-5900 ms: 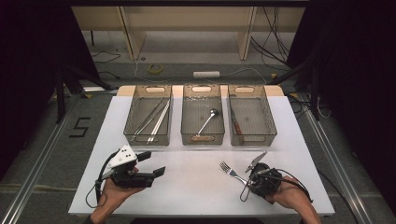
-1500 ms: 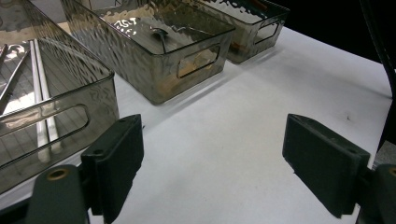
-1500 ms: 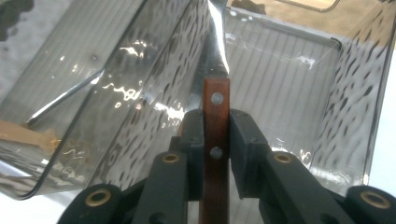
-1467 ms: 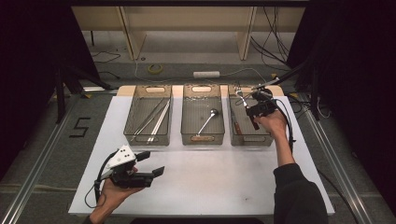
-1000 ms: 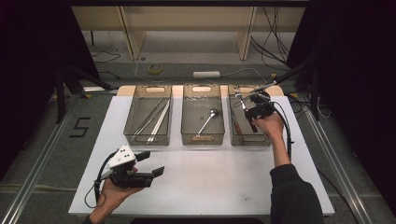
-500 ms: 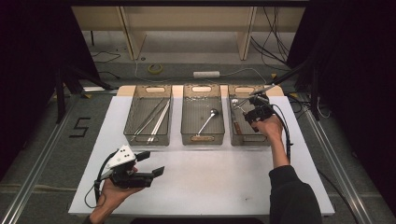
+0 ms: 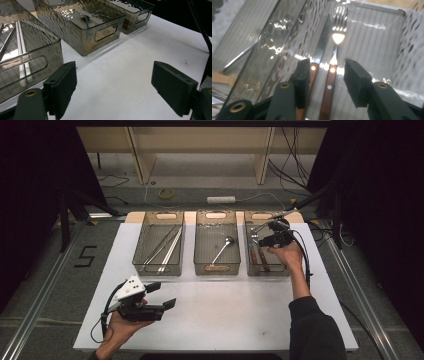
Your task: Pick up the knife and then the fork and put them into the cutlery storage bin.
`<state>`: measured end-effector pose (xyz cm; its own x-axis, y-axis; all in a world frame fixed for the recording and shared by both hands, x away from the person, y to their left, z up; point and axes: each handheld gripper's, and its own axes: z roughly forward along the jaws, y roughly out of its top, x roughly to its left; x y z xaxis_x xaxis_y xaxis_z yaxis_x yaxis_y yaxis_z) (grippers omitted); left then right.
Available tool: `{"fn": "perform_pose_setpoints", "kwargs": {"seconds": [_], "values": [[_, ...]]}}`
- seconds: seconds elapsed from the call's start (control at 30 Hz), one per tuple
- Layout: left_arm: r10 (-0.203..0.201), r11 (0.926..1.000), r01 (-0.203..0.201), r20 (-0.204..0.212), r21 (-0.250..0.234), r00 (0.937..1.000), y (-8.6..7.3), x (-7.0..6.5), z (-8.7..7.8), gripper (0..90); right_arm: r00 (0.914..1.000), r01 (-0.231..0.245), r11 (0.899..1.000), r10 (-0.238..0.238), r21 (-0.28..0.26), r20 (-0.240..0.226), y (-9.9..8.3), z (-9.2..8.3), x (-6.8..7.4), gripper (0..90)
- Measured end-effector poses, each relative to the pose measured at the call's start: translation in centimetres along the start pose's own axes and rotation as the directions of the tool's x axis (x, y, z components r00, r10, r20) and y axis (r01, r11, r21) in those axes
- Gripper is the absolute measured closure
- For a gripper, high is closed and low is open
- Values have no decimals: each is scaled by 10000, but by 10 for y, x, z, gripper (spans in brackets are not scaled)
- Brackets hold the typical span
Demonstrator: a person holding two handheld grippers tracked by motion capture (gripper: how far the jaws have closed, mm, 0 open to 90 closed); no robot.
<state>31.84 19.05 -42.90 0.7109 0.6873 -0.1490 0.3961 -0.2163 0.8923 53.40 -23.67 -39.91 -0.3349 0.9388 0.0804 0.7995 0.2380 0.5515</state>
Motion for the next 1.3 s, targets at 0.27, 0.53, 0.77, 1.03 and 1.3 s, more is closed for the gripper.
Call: {"fn": "perform_pose_setpoints", "kwargs": {"seconds": [0.27, 0.53, 0.77, 1.03, 1.3], "values": [[-15, 10000, 15, -3, 0, 10000, 0, 0, 0, 200, 9996, 235, 9996, -238, -166, -138, -2, -7, 2, 426], [-16, 10000, 16, -11, -2, 10000, 0, 0, 0, 200, 9963, 637, 9941, -684, -872, -526, -10, -22, 13, 365], [9, 10000, -9, -1, 10, 10000, 0, 0, 1, 200, 9894, 926, 9816, -1095, -1669, -951, -23, -36, 27, 352], [-11, 10000, 11, -2, 32, 10000, 0, 0, 1, 200, 9776, 1224, 9576, -1617, -2606, -1350, -47, -54, 46, 335], [-43, 10000, 43, 11, 47, 10000, 0, 1, 1, 199, 9674, 1164, 9407, -1801, -3185, -1783, -71, -64, 57, 317]]}}
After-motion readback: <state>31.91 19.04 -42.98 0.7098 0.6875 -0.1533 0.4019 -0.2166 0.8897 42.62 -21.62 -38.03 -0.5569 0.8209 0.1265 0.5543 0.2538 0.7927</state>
